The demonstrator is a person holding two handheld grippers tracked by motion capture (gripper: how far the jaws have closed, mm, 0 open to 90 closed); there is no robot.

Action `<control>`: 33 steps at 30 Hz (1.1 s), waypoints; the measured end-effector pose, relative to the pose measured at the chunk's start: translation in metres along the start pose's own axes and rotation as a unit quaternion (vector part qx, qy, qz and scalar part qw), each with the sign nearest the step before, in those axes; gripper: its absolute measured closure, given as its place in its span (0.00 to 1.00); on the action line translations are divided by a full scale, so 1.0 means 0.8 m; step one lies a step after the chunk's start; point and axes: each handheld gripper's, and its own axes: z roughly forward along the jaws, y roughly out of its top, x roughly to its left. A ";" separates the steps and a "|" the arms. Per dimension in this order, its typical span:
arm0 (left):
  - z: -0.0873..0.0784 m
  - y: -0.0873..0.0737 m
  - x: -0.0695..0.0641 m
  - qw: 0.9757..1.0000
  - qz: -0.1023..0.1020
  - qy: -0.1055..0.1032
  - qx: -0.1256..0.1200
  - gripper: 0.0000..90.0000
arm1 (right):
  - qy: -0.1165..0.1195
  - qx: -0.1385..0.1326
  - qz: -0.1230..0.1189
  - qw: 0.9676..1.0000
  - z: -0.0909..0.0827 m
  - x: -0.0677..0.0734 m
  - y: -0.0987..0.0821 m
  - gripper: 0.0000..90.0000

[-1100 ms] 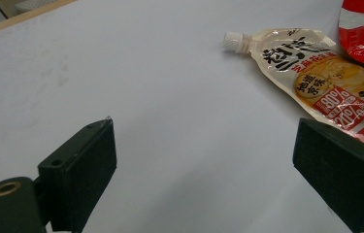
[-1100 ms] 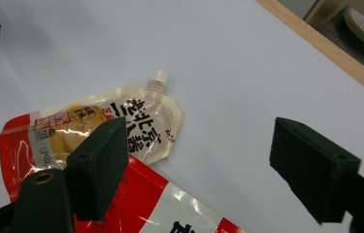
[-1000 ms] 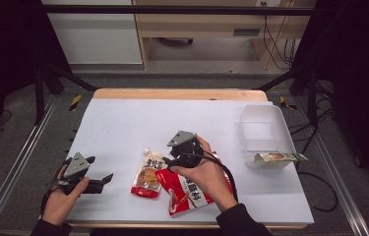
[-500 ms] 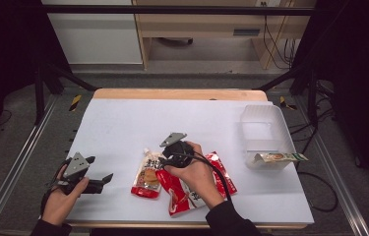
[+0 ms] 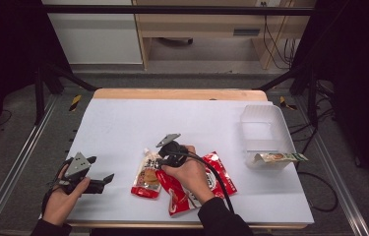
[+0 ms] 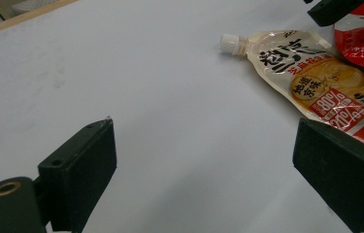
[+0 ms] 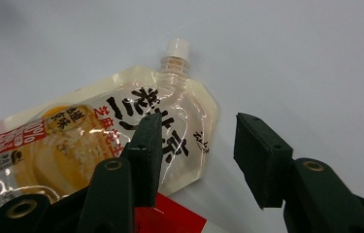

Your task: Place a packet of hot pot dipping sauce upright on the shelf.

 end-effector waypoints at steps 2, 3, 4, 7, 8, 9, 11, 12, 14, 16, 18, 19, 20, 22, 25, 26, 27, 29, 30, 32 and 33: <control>0.000 0.000 0.000 1.000 0.000 -0.001 0.000 0.09 | 0.002 0.002 0.010 1.000 0.007 -0.002 -0.001 0.60; 0.000 0.000 0.000 1.000 0.000 -0.001 0.000 0.09 | 0.004 0.003 0.012 1.000 0.009 -0.003 -0.001 0.60; 0.000 0.000 0.000 1.000 0.000 -0.001 0.000 0.09 | 0.004 0.005 0.015 1.000 0.014 -0.005 -0.002 0.60; 0.001 0.000 0.000 1.000 0.001 -0.003 0.001 0.09 | 0.011 0.014 0.020 1.000 0.024 -0.007 -0.006 0.58; 0.001 0.001 0.000 1.000 0.001 -0.003 0.001 0.09 | 0.011 0.021 0.025 0.999 0.028 -0.007 -0.007 0.58; 0.000 0.000 0.000 1.000 0.001 -0.002 0.000 0.09 | 0.013 0.025 0.025 0.999 0.029 -0.007 -0.007 0.58; 0.001 0.000 0.000 1.000 0.001 -0.003 0.001 0.09 | 0.017 0.025 0.029 0.999 0.032 -0.006 -0.008 0.58; 0.001 0.000 0.000 1.000 0.001 -0.003 0.001 0.09 | 0.020 0.026 0.032 0.999 0.032 -0.007 -0.008 0.57; 0.001 0.001 0.000 1.000 0.001 -0.004 0.001 0.09 | 0.026 0.028 0.043 0.998 0.032 -0.007 -0.008 0.56; 0.001 0.001 -0.001 1.000 0.002 -0.005 0.001 0.09 | 0.033 0.030 0.047 0.998 0.032 -0.006 -0.009 0.56; 0.001 0.001 -0.001 1.000 0.003 -0.006 0.001 0.09 | 0.038 0.031 0.052 0.997 0.033 -0.005 -0.010 0.57; 0.001 0.001 -0.001 1.000 0.004 -0.006 0.002 0.09 | 0.043 0.032 0.054 0.997 0.033 -0.006 -0.011 0.58; 0.001 0.001 -0.001 1.000 0.004 -0.006 0.003 0.09 | 0.046 0.033 0.058 0.997 0.033 -0.006 -0.012 0.59; 0.002 0.001 -0.001 1.000 0.004 -0.006 0.002 0.10 | 0.044 0.033 0.055 0.997 0.032 -0.004 -0.013 0.61; 0.002 0.001 -0.001 1.000 0.002 -0.006 0.002 0.10 | 0.038 0.037 0.045 0.998 0.031 -0.003 -0.013 0.69; 0.002 0.001 -0.001 1.000 0.002 -0.006 0.001 0.10 | 0.037 0.038 0.038 0.998 0.031 -0.002 -0.013 0.72; 0.002 0.001 -0.001 1.000 0.003 -0.006 0.001 0.10 | 0.037 0.038 0.032 0.998 0.030 -0.001 -0.013 0.74; 0.002 0.001 -0.001 1.000 0.004 -0.006 0.003 0.10 | 0.036 0.039 0.026 0.998 0.030 0.001 -0.013 0.80; 0.002 0.001 -0.001 1.000 0.004 -0.006 0.003 0.10 | 0.036 0.039 0.022 0.998 0.030 0.001 -0.013 0.82; 0.002 0.002 -0.001 1.000 0.004 -0.007 0.002 0.10 | 0.034 0.039 0.019 0.999 0.030 0.002 -0.013 0.88; 0.002 0.002 -0.001 1.000 0.004 -0.007 0.002 0.10 | 0.036 0.037 0.019 0.998 0.030 0.003 -0.013 0.92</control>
